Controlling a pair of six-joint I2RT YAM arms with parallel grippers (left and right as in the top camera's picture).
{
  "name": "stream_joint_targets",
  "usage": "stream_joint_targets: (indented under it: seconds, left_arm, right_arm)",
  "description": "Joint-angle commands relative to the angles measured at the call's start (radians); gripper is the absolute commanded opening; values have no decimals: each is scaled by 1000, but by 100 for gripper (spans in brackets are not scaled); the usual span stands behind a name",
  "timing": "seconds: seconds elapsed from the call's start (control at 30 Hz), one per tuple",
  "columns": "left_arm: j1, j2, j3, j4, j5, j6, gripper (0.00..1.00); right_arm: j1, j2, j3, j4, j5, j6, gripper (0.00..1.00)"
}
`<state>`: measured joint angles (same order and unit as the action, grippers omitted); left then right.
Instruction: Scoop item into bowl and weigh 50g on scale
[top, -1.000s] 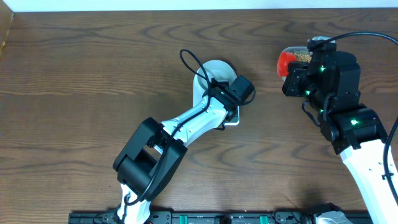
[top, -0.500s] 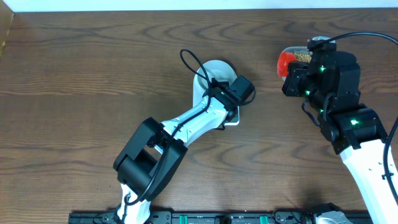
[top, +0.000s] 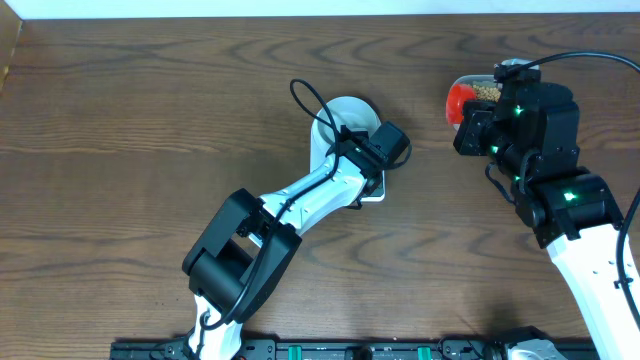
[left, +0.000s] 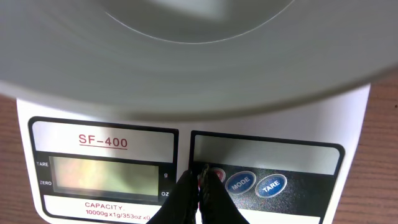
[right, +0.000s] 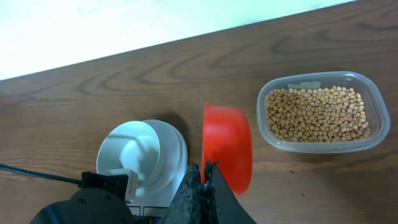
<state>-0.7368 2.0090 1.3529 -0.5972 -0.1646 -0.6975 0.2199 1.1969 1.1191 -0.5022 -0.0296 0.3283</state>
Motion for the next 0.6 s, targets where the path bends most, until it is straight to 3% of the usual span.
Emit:
stream_joint_targets:
  seconds: [0.0, 0.57]
  left_arm:
    - [0, 58, -9, 0, -27, 31, 8]
    - [0, 63, -9, 1, -27, 46, 8]
  right_arm:
    - [-7, 0, 25, -2, 2, -11, 1]
    - [-7, 0, 25, -5, 1, -11, 1]
